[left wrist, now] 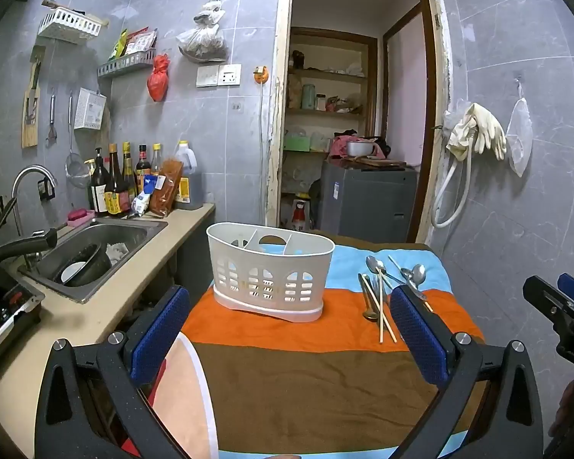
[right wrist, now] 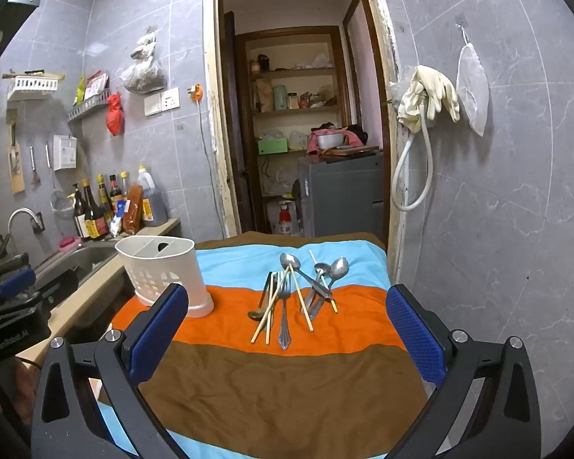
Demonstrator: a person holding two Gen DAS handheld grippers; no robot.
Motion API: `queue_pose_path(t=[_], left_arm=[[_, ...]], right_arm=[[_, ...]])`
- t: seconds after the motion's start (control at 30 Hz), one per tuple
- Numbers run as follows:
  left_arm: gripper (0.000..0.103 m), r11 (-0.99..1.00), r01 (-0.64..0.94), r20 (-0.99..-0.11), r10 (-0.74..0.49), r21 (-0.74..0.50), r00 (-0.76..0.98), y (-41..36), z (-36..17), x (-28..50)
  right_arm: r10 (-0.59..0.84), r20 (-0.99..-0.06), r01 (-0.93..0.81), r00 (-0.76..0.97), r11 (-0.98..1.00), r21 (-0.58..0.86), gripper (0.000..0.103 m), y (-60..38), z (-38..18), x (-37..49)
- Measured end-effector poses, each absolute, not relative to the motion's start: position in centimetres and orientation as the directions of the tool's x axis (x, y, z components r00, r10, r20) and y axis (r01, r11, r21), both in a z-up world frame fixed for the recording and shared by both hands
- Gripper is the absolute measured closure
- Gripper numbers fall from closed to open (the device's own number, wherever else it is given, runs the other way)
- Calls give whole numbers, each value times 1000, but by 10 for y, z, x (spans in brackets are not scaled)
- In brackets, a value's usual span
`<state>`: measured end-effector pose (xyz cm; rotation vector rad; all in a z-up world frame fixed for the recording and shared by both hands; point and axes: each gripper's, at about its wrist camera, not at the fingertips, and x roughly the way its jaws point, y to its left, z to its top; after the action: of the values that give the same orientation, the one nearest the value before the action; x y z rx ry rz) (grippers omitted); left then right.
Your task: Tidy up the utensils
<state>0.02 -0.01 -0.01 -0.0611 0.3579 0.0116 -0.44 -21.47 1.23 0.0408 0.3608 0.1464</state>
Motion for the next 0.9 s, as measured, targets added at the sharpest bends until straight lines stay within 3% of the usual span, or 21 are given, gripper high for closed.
queue_pose_path(t=[0.9], left_arm=[[1, 997, -21, -363, -5, -68, 932, 1, -7, 6]], right_arm=[[148, -358, -133, 922, 989, 66, 0, -213, 9, 0]])
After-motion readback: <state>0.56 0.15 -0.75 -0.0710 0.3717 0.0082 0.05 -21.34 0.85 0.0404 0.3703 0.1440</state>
